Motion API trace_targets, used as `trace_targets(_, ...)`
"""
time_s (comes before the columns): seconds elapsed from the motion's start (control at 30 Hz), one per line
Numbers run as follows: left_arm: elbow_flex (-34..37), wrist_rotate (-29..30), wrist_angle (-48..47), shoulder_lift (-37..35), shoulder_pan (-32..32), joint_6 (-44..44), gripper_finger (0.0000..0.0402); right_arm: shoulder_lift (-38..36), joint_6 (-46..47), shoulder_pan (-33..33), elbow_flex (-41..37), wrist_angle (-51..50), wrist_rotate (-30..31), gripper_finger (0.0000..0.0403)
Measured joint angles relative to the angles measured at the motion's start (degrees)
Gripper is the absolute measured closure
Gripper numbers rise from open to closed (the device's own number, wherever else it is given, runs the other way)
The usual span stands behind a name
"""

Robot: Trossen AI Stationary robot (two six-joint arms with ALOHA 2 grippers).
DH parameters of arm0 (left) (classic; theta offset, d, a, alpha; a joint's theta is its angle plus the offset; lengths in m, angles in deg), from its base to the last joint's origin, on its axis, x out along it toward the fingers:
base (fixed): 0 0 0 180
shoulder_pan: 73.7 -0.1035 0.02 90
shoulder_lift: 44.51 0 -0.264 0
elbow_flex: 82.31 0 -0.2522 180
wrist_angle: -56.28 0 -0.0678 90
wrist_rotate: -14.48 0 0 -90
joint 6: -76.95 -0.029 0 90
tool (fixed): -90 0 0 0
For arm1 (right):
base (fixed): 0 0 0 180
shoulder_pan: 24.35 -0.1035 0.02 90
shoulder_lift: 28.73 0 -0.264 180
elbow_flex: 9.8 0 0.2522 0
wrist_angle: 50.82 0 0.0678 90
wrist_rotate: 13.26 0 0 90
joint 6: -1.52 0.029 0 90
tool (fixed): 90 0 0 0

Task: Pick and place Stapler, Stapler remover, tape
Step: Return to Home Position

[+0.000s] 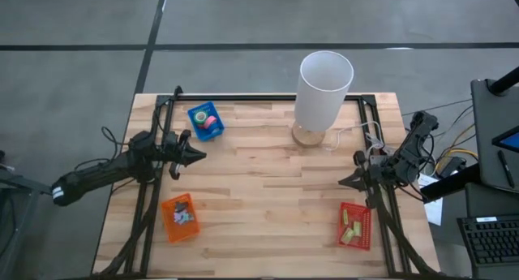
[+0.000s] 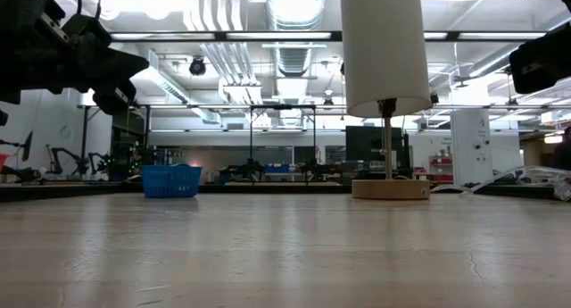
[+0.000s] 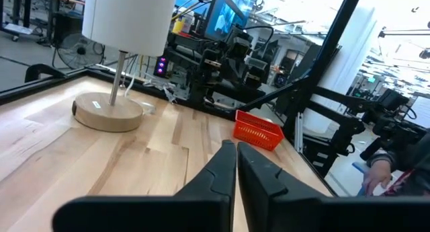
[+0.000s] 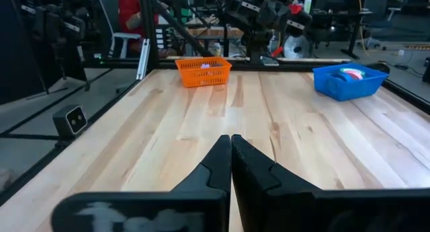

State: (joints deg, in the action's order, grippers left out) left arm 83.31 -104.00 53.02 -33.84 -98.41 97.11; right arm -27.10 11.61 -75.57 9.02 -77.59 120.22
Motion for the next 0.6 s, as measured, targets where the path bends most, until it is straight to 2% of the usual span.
trace_targets(0.6,0.0,0.0,-0.03,0.0,0.0,0.0,0.0387,0.0,-0.15,0.0,0.0,0.0,0.0,0.0394)
